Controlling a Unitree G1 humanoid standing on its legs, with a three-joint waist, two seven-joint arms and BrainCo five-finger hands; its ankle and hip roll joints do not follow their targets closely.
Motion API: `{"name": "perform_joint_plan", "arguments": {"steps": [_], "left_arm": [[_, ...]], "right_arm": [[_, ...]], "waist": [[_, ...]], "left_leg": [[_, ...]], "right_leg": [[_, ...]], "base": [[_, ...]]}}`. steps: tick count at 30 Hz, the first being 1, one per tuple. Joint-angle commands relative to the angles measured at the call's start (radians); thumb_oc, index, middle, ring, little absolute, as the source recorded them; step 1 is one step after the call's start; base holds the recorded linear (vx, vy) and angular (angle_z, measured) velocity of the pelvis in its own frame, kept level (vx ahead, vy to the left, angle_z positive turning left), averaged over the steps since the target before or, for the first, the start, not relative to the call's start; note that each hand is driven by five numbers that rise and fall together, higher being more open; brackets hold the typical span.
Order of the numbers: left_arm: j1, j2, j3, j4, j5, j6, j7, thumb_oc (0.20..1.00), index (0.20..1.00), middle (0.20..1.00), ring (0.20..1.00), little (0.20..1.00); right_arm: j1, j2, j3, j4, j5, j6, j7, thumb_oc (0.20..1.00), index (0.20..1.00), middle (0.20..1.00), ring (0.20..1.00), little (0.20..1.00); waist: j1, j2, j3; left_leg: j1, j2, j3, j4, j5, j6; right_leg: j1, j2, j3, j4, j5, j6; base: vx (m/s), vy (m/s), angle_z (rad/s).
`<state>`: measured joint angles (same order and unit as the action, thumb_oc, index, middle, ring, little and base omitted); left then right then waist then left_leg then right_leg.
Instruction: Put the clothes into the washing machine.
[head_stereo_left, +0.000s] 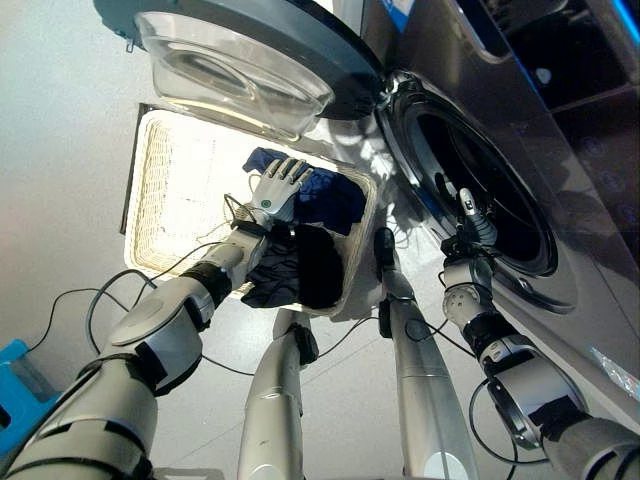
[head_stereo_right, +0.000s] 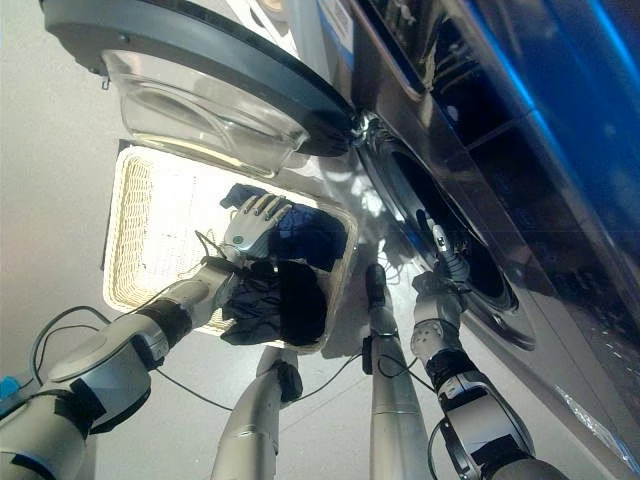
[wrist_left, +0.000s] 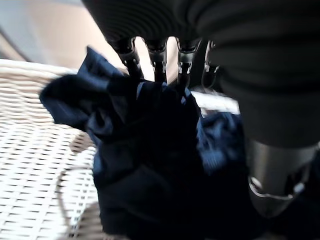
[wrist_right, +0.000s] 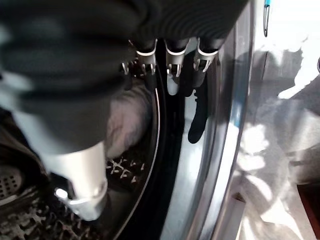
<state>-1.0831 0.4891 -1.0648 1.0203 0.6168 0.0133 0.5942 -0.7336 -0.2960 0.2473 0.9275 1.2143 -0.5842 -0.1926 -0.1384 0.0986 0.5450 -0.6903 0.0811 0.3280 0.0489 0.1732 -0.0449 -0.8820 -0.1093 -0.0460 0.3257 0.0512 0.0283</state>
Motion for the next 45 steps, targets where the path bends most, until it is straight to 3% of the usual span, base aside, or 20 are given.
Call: {"name": "perform_joint_plan", "arguments": {"steps": [1, 6, 11, 21, 28, 30, 33, 41, 44, 45], "left_arm": [[-0.030, 0.000, 0.013, 0.046, 0.050, -0.017, -0.029, 1.000, 1.000, 1.000, 1.000, 1.000], [-0.056, 0.006, -0.019, 0.045, 0.084, -0.019, -0.115, 1.000, 1.000, 1.000, 1.000, 1.000], [-0.081, -0.004, -0.044, 0.062, 0.093, 0.025, -0.219, 1.000, 1.000, 1.000, 1.000, 1.000], [-0.131, 0.004, -0.043, 0.082, 0.154, 0.101, -0.228, 1.000, 1.000, 1.000, 1.000, 1.000], [-0.179, 0.005, -0.051, 0.106, 0.207, 0.159, -0.386, 1.000, 1.000, 1.000, 1.000, 1.000], [-0.180, 0.001, -0.054, 0.113, 0.210, 0.174, -0.411, 0.200, 0.200, 0.200, 0.200, 0.200], [-0.176, -0.005, -0.049, 0.119, 0.214, 0.166, -0.392, 0.200, 0.200, 0.200, 0.200, 0.200], [-0.172, 0.014, -0.038, 0.122, 0.176, 0.129, -0.201, 0.200, 0.200, 0.200, 0.200, 0.200], [-0.162, 0.026, -0.025, 0.128, 0.125, 0.113, -0.123, 0.200, 0.200, 0.200, 0.200, 0.200], [-0.153, 0.034, -0.008, 0.133, 0.041, 0.092, -0.100, 0.200, 0.200, 0.200, 0.200, 0.200]], "right_arm": [[-0.017, -0.036, 0.010, -0.017, 0.042, -0.033, 0.034, 1.000, 1.000, 1.000, 1.000, 1.000], [-0.022, -0.035, 0.009, -0.027, 0.113, -0.033, 0.072, 1.000, 1.000, 1.000, 1.000, 1.000], [-0.028, -0.016, 0.005, -0.058, 0.195, -0.052, 0.110, 1.000, 1.000, 1.000, 1.000, 1.000], [-0.035, 0.009, 0.019, -0.131, 0.243, -0.094, 0.116, 1.000, 1.000, 1.000, 1.000, 1.000], [-0.046, 0.020, 0.012, -0.172, 0.306, -0.101, 0.145, 1.000, 1.000, 1.000, 1.000, 1.000], [-0.047, 0.027, 0.010, -0.175, 0.321, -0.106, 0.151, 1.000, 1.000, 1.000, 1.000, 1.000], [-0.045, 0.034, 0.006, -0.171, 0.331, -0.110, 0.159, 1.000, 1.000, 1.000, 1.000, 1.000], [-0.017, 0.026, 0.003, -0.170, 0.360, -0.105, 0.193, 1.000, 1.000, 1.000, 1.000, 1.000], [0.000, 0.021, 0.004, -0.178, 0.369, -0.104, 0.197, 1.000, 1.000, 1.000, 1.000, 1.000], [0.012, 0.017, 0.001, -0.176, 0.366, -0.101, 0.207, 1.000, 1.000, 1.000, 1.000, 1.000]], "waist": [[-0.017, 0.026, -0.025], [-0.022, 0.021, -0.025], [-0.025, 0.008, -0.025], [-0.029, -0.022, -0.025], [-0.030, -0.037, -0.025], [-0.029, -0.040, -0.025], [-0.028, -0.043, -0.025], [-0.024, -0.053, -0.025], [-0.022, -0.055, -0.025], [-0.019, -0.054, -0.025]], "left_leg": [[-0.062, -0.031, 0.038, 0.136, -0.077, -0.081], [-0.078, -0.029, 0.045, 0.135, -0.069, -0.083], [-0.115, -0.025, 0.043, 0.137, -0.062, -0.085], [-0.181, -0.016, 0.036, 0.128, -0.051, -0.088], [-0.231, -0.006, 0.021, 0.120, -0.043, -0.091], [-0.240, -0.005, 0.015, 0.121, -0.044, -0.090], [-0.239, -0.004, 0.014, 0.121, -0.045, -0.090], [-0.210, -0.003, 0.011, 0.137, -0.055, -0.092], [-0.189, -0.004, 0.010, 0.142, -0.058, -0.093], [-0.172, -0.005, 0.005, 0.148, -0.061, -0.092]], "right_leg": [[0.030, 0.010, -0.087, -0.045, 0.036, 0.103], [0.020, 0.015, -0.086, -0.054, 0.045, 0.105], [-0.007, 0.018, -0.087, -0.057, 0.054, 0.108], [-0.064, 0.026, -0.085, -0.070, 0.076, 0.120], [-0.119, 0.024, -0.076, -0.067, 0.090, 0.127], [-0.131, 0.023, -0.073, -0.062, 0.091, 0.128], [-0.129, 0.020, -0.076, -0.062, 0.092, 0.129], [-0.095, 0.008, -0.097, -0.058, 0.087, 0.128], [-0.070, 0.005, -0.104, -0.054, 0.080, 0.126], [-0.051, 0.003, -0.107, -0.043, 0.072, 0.124]], "base": [[0.00, 0.002, -0.05], [0.00, 0.000, 0.00], [0.00, -0.007, 0.00], [-0.01, -0.020, -0.01], [0.00, -0.010, 0.01], [0.00, 0.000, 0.00], [0.00, -0.007, 0.01], [0.00, 0.000, 0.00], [-0.01, 0.002, 0.00], [0.00, 0.000, 0.00]]}}
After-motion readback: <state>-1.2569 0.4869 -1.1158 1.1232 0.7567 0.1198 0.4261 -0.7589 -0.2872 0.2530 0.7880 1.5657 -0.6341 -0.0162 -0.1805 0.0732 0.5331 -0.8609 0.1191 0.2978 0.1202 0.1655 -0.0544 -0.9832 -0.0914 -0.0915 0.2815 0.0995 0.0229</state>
